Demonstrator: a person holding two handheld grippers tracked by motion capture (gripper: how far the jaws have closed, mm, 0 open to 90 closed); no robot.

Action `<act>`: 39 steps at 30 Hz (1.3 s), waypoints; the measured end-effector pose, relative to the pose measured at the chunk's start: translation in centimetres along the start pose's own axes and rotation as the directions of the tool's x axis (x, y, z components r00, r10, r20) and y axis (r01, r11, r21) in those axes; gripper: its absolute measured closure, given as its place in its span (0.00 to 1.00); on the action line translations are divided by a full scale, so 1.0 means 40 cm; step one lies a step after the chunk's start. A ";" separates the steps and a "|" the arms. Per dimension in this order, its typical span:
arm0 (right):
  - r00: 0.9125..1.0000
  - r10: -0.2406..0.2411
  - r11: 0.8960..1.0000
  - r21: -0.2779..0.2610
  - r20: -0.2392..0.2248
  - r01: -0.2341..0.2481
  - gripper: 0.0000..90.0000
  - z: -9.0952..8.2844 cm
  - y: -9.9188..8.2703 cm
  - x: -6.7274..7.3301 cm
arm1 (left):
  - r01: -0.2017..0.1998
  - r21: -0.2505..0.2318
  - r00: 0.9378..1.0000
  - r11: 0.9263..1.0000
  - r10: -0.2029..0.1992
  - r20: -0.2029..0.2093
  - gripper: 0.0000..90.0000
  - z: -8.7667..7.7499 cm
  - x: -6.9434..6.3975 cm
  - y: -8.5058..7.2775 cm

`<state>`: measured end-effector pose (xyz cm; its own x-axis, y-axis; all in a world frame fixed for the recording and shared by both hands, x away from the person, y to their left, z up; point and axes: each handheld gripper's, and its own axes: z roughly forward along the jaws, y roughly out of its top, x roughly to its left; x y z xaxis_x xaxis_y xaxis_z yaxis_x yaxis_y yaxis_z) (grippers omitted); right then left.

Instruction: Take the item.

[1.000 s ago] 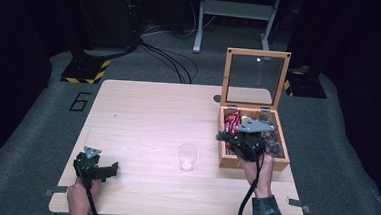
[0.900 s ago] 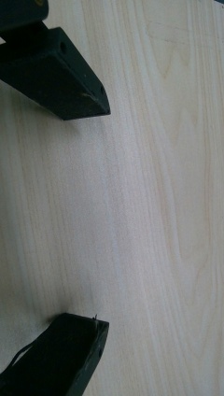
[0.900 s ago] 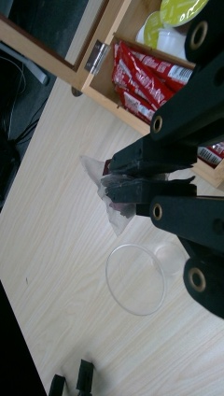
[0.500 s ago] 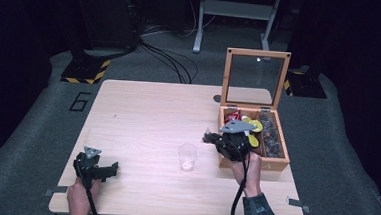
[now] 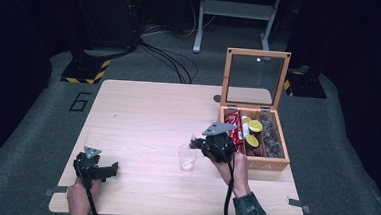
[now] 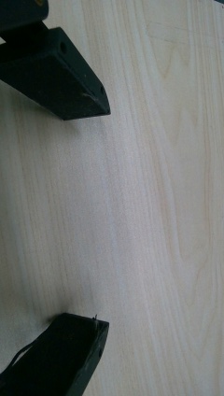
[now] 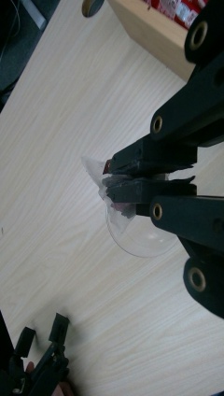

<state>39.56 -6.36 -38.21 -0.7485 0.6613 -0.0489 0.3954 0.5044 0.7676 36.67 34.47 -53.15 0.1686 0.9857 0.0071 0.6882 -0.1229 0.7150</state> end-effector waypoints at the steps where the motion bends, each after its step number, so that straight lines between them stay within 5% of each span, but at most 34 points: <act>1: 1.000 -0.001 1.000 0.012 -0.004 0.001 0.94 0.011 0.001 0.007 | 0.000 0.000 1.000 1.000 0.000 0.000 0.00 0.000 0.000 0.000; 19: 0.998 -0.014 0.995 0.102 -0.067 0.021 0.94 0.077 -0.001 0.028 | 0.000 0.000 1.000 1.000 0.000 0.000 0.00 0.000 0.000 0.000; 39: 0.997 0.000 0.988 0.153 -0.075 0.011 0.93 0.114 -0.020 0.030 | 0.001 0.001 1.000 1.000 -0.001 0.000 0.00 0.000 0.000 0.000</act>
<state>40.79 -3.44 -41.78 -0.7860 0.6182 -0.0008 0.4639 0.5906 0.6603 36.67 34.47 -53.14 0.1681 0.9857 0.0066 0.6887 -0.1223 0.7146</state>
